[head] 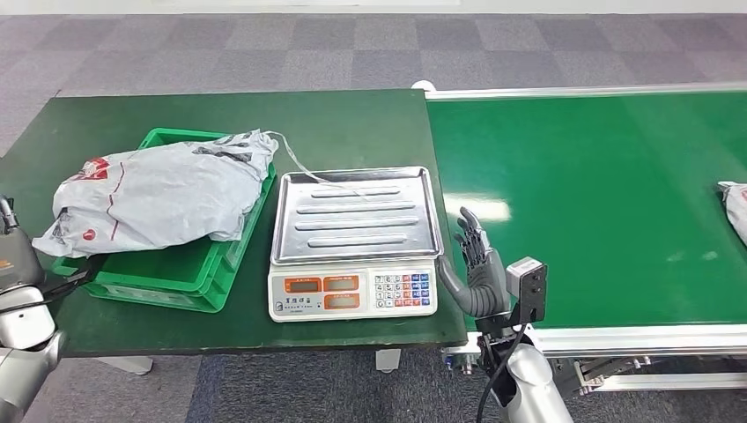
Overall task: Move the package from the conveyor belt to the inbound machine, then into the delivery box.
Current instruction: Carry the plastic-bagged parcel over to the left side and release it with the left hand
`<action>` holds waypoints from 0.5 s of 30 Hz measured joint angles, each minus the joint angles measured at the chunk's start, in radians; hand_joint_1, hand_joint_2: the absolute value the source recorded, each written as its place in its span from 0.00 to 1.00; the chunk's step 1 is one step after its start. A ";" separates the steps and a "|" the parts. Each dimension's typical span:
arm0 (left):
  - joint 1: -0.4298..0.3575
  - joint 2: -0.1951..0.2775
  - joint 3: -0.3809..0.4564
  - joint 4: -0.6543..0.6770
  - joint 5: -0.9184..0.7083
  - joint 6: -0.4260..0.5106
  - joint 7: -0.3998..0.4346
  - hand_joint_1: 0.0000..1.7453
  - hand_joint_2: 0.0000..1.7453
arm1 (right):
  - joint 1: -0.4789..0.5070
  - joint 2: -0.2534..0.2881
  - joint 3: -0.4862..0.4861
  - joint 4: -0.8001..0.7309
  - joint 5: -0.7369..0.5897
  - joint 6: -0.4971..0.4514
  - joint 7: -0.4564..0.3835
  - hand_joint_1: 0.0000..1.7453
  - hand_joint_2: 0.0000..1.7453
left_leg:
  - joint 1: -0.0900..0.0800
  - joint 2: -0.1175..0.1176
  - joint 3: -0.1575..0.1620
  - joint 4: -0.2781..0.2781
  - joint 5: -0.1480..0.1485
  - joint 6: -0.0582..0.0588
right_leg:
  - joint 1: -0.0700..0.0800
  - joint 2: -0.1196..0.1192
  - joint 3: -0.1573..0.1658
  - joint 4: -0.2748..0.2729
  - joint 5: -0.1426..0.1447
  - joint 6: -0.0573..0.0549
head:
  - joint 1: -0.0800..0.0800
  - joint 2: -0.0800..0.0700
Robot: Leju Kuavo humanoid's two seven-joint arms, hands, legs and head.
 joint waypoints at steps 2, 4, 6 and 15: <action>0.016 0.011 0.004 -0.009 0.000 -0.005 0.000 0.00 1.00 | 0.003 -0.001 -0.002 -0.004 0.000 0.000 0.000 0.00 1.00 | 0.000 -0.001 0.000 0.000 0.000 0.000 | 0.000 -0.001 0.000 0.000 0.000 0.000 | 0.000 0.000; 0.025 0.018 0.009 -0.018 0.000 -0.015 0.000 0.00 1.00 | 0.004 -0.002 -0.003 -0.008 0.000 0.001 0.000 0.00 1.00 | 0.000 -0.001 0.000 0.000 0.000 0.000 | 0.000 -0.001 0.001 0.000 0.000 0.000 | 0.000 0.000; 0.040 0.027 0.018 -0.035 0.000 -0.031 0.000 0.00 1.00 | 0.003 -0.002 -0.004 -0.009 0.000 0.003 0.001 0.00 1.00 | 0.000 0.000 0.000 0.000 0.000 0.000 | 0.000 0.000 0.001 0.000 0.000 0.000 | 0.000 0.000; 0.317 0.035 0.189 -0.329 0.000 0.005 0.000 0.00 1.00 | 0.002 -0.003 -0.014 -0.009 0.001 0.024 -0.003 0.00 1.00 | 0.000 0.004 0.000 0.000 -0.002 -0.001 | 0.000 0.004 -0.001 0.000 -0.001 -0.001 | 0.000 0.000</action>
